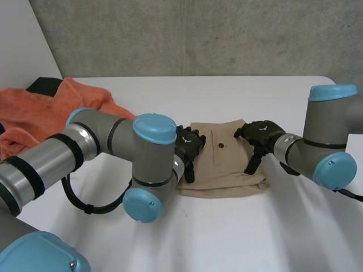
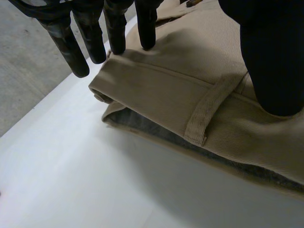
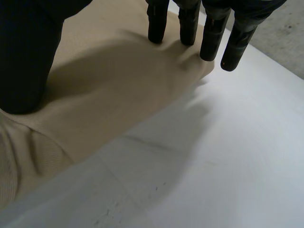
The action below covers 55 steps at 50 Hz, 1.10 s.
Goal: Fold the laundry.
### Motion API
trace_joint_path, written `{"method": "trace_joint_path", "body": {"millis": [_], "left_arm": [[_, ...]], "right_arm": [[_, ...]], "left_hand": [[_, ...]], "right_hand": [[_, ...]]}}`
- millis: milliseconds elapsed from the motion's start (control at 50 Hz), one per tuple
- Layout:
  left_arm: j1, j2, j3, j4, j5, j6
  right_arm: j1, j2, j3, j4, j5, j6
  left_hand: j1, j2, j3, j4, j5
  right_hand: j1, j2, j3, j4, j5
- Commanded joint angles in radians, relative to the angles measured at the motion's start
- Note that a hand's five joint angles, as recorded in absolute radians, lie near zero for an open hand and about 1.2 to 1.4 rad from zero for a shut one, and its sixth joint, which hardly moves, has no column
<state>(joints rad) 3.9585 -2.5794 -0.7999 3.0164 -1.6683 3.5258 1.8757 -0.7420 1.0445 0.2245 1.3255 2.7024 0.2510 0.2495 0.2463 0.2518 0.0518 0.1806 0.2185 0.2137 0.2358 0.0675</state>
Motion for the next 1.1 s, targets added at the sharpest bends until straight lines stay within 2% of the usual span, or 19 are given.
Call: {"method": "trace_joint_path", "body": {"millis": [20, 140, 260, 340, 420, 440, 500, 520, 600, 700, 820, 900, 980, 1040, 1080, 1100], "left_arm": [[-0.001, 0.005, 0.001, 0.004, 0.032, 0.015], [0.002, 0.097, -0.013, 0.01, 0.042, 0.015], [0.027, 0.225, -0.085, 0.036, 0.051, 0.008], [0.053, 0.329, -0.188, 0.09, 0.125, 0.007], [0.071, 0.439, -0.304, 0.111, 0.264, -0.001], [0.083, 0.476, -0.349, 0.113, 0.329, -0.01], [0.113, 0.519, -0.407, 0.113, 0.421, -0.027], [0.128, 0.536, -0.438, 0.114, 0.474, -0.039], [0.148, 0.548, -0.472, 0.118, 0.544, -0.064], [0.148, 0.55, -0.484, 0.116, 0.544, -0.079], [0.148, 0.562, -0.489, 0.114, 0.544, -0.081], [0.148, 0.567, -0.487, 0.114, 0.544, -0.081], [0.15, 0.577, -0.487, 0.114, 0.545, -0.08], [0.15, 0.579, -0.487, 0.114, 0.545, -0.081], [0.151, 0.581, -0.489, 0.114, 0.544, -0.081], [0.153, 0.581, -0.489, 0.114, 0.544, -0.079]], "right_arm": [[0.01, 0.004, -0.001, -0.007, 0.001, -0.035], [0.01, -0.08, 0.012, -0.013, 0.003, 0.005], [-0.006, -0.232, 0.133, -0.102, 0.003, 0.216], [-0.107, -0.351, 0.309, -0.186, -0.005, 0.368], [-0.187, -0.399, 0.454, -0.206, -0.034, 0.439], [-0.196, -0.402, 0.478, -0.208, -0.046, 0.445], [-0.208, -0.404, 0.566, -0.224, -0.116, 0.447], [-0.208, -0.404, 0.581, -0.235, -0.136, 0.447], [-0.202, -0.389, 0.629, -0.313, -0.206, 0.456], [-0.162, -0.318, 0.626, -0.393, -0.215, 0.491], [-0.101, -0.24, 0.571, -0.41, -0.209, 0.52], [-0.086, -0.192, 0.52, -0.424, -0.197, 0.524], [-0.055, -0.131, 0.444, -0.425, -0.17, 0.527], [-0.052, -0.093, 0.394, -0.419, -0.14, 0.527], [-0.053, -0.089, 0.376, -0.422, -0.115, 0.527], [-0.058, -0.089, 0.373, -0.425, -0.103, 0.53]], "left_hand": [[0.036, 0.037, 0.041, 0.035, 0.061], [-0.008, -0.007, -0.003, -0.009, 0.017], [-0.046, -0.045, -0.042, -0.047, -0.022], [-0.046, -0.045, -0.042, -0.047, -0.022], [-0.049, -0.048, -0.045, -0.05, -0.025], [-0.049, -0.048, -0.045, -0.05, -0.025], [-0.049, -0.048, -0.045, -0.05, -0.025], [-0.049, -0.048, -0.045, -0.05, -0.025], [-0.035, -0.033, -0.03, -0.035, -0.01], [-0.029, -0.027, -0.024, -0.03, -0.004], [-0.026, -0.024, -0.021, -0.027, -0.001], [-0.026, -0.024, -0.021, -0.027, -0.001], [-0.029, -0.027, -0.024, -0.03, -0.004], [-0.029, -0.027, -0.024, -0.03, -0.004], [-0.029, -0.027, -0.024, -0.03, -0.004], [-0.029, -0.027, -0.024, -0.03, -0.004]], "right_hand": [[-0.006, -0.044, -0.039, -0.061, -0.068], [-0.006, -0.044, -0.039, -0.061, -0.068], [-0.006, -0.044, -0.039, -0.061, -0.068], [-0.006, -0.044, -0.039, -0.061, -0.068], [-0.006, -0.044, -0.039, -0.061, -0.068], [-0.006, -0.044, -0.039, -0.061, -0.068], [-0.006, -0.044, -0.039, -0.061, -0.068], [-0.006, -0.044, -0.039, -0.061, -0.068], [-0.006, -0.044, -0.039, -0.061, -0.068], [-0.006, -0.044, -0.039, -0.061, -0.068], [-0.006, -0.044, -0.039, -0.061, -0.068], [0.142, 0.104, 0.109, 0.087, 0.08], [0.438, 0.4, 0.405, 0.383, 0.377], [0.84, 0.802, 0.806, 0.784, 0.778], [1.214, 1.176, 1.18, 1.158, 1.152], [1.216, 1.178, 1.183, 1.16, 1.154]]}}
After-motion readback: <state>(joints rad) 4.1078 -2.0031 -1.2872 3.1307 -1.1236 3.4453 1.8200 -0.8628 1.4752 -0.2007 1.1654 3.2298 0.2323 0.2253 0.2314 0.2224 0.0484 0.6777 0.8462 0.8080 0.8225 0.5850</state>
